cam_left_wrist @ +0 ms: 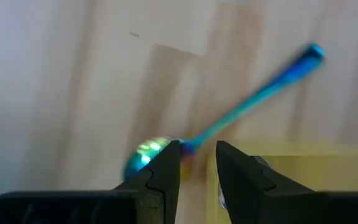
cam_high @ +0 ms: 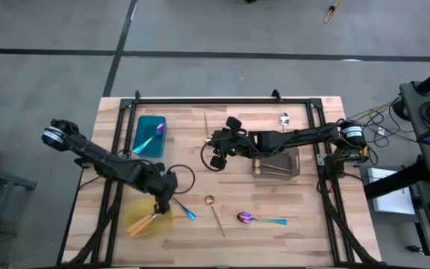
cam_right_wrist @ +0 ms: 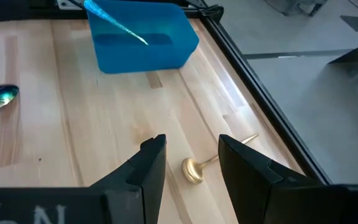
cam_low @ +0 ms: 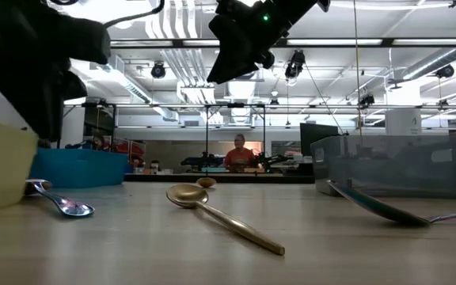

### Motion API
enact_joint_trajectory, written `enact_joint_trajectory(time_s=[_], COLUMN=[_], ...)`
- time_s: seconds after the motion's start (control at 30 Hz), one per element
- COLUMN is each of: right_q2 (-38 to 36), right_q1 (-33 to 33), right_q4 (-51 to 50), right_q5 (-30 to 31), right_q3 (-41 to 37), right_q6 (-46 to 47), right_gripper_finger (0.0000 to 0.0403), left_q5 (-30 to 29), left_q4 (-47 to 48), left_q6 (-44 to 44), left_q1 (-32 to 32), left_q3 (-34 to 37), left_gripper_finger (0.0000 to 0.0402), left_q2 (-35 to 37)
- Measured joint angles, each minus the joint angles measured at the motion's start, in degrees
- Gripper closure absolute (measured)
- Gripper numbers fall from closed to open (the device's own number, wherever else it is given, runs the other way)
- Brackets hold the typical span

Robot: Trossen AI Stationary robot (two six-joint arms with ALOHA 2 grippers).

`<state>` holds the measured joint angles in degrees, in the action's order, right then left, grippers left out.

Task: Sort silverware by color (type)
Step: Put the yellow spoon into the yellow bin

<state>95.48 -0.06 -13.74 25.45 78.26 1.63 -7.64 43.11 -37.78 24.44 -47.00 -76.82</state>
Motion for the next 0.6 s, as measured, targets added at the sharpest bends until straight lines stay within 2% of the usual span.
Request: enact_joint_trajectory(time_s=[0.23, 0.6], right_q2=[0.0, 0.0], right_q1=[0.1, 0.2], right_q4=[-0.1, -1.0], right_q5=[0.0, 0.0], right_q3=[0.0, 0.0], right_q6=[0.0, -0.1], right_gripper_finger=[0.0264, 0.0264], left_q5=[3.3, 12.2], left_q4=[-0.3, 0.0], left_q6=[1.1, 3.9], left_q1=[2.4, 2.8], left_q3=[0.0, 0.0], left_gripper_finger=[0.0316, 0.0317], left_q2=[0.0, 0.1])
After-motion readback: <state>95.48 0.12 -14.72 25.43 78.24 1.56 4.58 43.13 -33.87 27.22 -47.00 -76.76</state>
